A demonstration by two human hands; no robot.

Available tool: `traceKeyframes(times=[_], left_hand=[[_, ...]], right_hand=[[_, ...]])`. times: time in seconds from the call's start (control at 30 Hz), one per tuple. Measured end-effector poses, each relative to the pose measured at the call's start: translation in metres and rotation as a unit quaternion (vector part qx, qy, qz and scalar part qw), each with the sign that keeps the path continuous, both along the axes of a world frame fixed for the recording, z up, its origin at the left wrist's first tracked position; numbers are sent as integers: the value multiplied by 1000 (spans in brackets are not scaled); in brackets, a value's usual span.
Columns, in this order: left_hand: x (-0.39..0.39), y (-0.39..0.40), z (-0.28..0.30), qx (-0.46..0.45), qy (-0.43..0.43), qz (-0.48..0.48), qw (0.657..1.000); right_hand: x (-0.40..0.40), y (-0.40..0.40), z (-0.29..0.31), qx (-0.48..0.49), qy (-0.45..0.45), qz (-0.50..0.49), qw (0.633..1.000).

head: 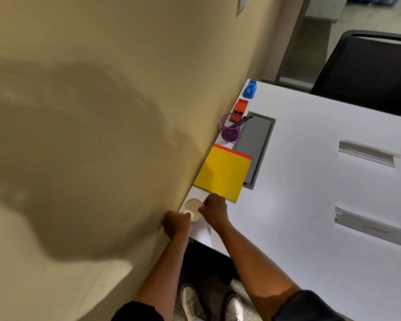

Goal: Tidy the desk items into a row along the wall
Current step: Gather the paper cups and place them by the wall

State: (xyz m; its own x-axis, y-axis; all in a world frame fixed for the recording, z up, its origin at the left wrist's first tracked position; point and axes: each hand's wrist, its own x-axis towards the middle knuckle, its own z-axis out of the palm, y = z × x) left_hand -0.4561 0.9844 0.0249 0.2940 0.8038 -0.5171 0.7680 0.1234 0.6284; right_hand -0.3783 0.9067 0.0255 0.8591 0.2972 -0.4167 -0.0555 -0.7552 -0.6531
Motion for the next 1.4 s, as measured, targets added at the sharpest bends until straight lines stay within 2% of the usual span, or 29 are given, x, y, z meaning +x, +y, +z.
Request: traceKeyframes(times=[0.13,0.3,0.53,0.67,0.8,0.87,1.03,1.13,1.3,1.4], left_hand=[[2,13,-38,-12,29,-17,999],[6,7,9,-10,42,-64,997],[3,8,28,30,46,-81,995],[-3,4,37,77,4,-68,995],[-13,-1,47,95,-63,-34,993],[-23,-2,48,105,-95,-55,988],[-39,-21,61,109,-150,-177,967],[-45,-39,76,105,-231,-192,948],[-50,-76,96,140,-254,-203,935],[-51,-99,104,135,-273,-223,926]], right_hand=[[3,0,3,3,18,0,1000],[2,2,8,10,12,-12,1000],[0,1,22,31,23,-17,999],[2,-1,30,54,47,-20,997],[3,-14,47,80,23,-26,996],[0,-25,62,108,25,-37,993],[-2,-50,91,170,26,-41,984],[-5,-67,105,192,27,-30,981],[-15,-109,128,230,36,-15,972],[-21,-141,139,258,52,-38,964]])
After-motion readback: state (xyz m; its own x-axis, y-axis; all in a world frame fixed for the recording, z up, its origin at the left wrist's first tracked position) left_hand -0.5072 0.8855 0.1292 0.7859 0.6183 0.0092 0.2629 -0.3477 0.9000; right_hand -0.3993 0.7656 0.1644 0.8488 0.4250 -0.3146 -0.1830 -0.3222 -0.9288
